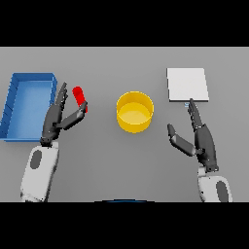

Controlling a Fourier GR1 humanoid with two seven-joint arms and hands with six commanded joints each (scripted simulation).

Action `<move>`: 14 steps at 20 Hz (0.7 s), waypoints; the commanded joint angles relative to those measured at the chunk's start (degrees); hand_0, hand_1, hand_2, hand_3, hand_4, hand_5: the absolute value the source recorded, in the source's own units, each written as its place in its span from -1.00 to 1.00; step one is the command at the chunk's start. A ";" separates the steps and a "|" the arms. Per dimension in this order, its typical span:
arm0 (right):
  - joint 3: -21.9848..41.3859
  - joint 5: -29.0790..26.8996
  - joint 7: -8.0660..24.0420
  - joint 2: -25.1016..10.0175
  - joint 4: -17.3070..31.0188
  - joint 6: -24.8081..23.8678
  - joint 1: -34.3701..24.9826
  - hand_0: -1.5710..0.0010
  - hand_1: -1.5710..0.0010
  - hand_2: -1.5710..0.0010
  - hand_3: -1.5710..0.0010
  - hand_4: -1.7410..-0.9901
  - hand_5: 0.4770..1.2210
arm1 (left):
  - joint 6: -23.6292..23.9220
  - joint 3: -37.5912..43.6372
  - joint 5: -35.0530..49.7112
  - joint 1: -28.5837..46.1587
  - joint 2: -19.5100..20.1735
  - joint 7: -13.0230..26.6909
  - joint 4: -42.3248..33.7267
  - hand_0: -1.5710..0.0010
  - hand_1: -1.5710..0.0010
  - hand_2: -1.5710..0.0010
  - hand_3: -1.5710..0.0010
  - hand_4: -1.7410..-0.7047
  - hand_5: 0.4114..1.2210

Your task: Pick up the red beaker and tilt it to pour out 1 green nut into yellow bowl. Pick up the yellow bowl and place it on the metallic measuring scale.

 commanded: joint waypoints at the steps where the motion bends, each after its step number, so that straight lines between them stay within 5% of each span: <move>1: -0.01 -0.14 -0.47 0.11 -0.16 -0.01 0.56 1.00 1.00 1.00 1.00 0.36 -0.49 | 0.26 0.52 -0.06 -1.60 -0.09 -1.11 2.63 1.00 1.00 1.00 1.00 0.13 -0.46; 11: 0.37 0.09 -0.97 0.06 -1.01 0.21 1.22 1.00 1.00 1.00 1.00 0.29 -0.44 | 3.60 3.22 -2.12 -13.43 -1.00 -10.53 20.76 1.00 1.00 1.00 1.00 -0.06 -0.38; 14: 0.34 -0.19 -1.37 0.38 -0.64 0.24 1.52 1.00 1.00 1.00 1.00 0.26 -0.42 | 4.36 3.99 -2.75 -17.34 -0.65 -10.77 25.47 1.00 1.00 1.00 1.00 -0.07 -0.35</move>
